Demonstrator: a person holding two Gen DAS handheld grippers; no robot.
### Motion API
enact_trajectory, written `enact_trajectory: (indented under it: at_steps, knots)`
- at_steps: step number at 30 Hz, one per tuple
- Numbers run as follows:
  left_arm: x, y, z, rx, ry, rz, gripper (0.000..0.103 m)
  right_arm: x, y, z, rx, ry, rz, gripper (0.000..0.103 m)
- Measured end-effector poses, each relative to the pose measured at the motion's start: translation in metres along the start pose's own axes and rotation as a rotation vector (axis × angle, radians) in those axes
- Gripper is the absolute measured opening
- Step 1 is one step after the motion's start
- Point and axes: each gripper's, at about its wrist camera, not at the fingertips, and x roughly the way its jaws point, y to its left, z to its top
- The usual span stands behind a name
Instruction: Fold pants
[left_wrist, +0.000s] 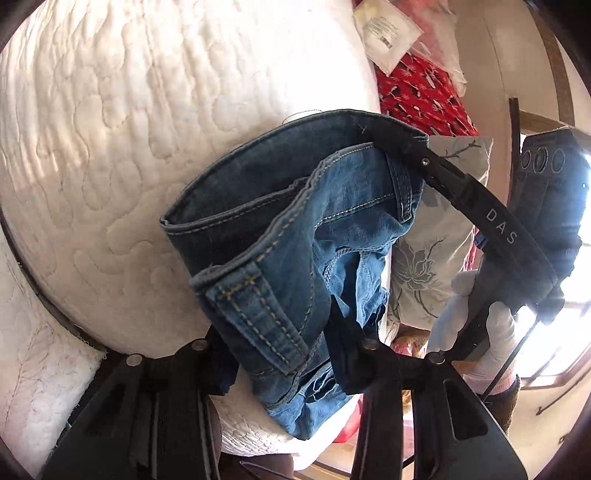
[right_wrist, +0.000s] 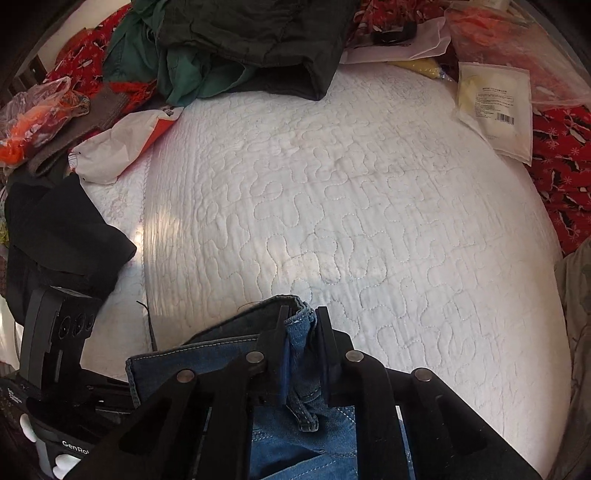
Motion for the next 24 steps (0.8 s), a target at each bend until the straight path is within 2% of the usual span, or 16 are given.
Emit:
enact_trajectory:
  at_steps: [6, 10, 13, 15, 18, 21, 24]
  knots:
    - [-0.017, -0.060, -0.024, 0.188, -0.066, 0.042, 0.036, -0.073, -0.019, -0.033, 0.090, -0.128, -0.013, 0.010]
    - [-0.011, -0.117, -0.049, 0.360, -0.070, 0.058, 0.036, -0.124, -0.044, -0.082, 0.190, -0.213, -0.034, 0.010]
    - [0.010, -0.159, -0.077, 0.500, -0.046, 0.078, 0.036, -0.153, -0.066, -0.131, 0.289, -0.264, -0.038, 0.010]
    - [0.034, -0.180, -0.100, 0.572, 0.009, 0.087, 0.036, -0.165, -0.079, -0.171, 0.356, -0.288, -0.040, 0.010]
    - [0.086, -0.202, -0.145, 0.693, 0.136, 0.126, 0.036, -0.173, -0.102, -0.239, 0.485, -0.320, -0.030, 0.010]
    - [0.151, -0.201, -0.195, 0.839, 0.273, 0.237, 0.036, -0.170, -0.131, -0.316, 0.667, -0.343, -0.023, 0.010]
    - [0.206, -0.181, -0.218, 0.866, 0.395, 0.374, 0.036, -0.145, -0.154, -0.380, 0.824, -0.276, -0.051, 0.010]
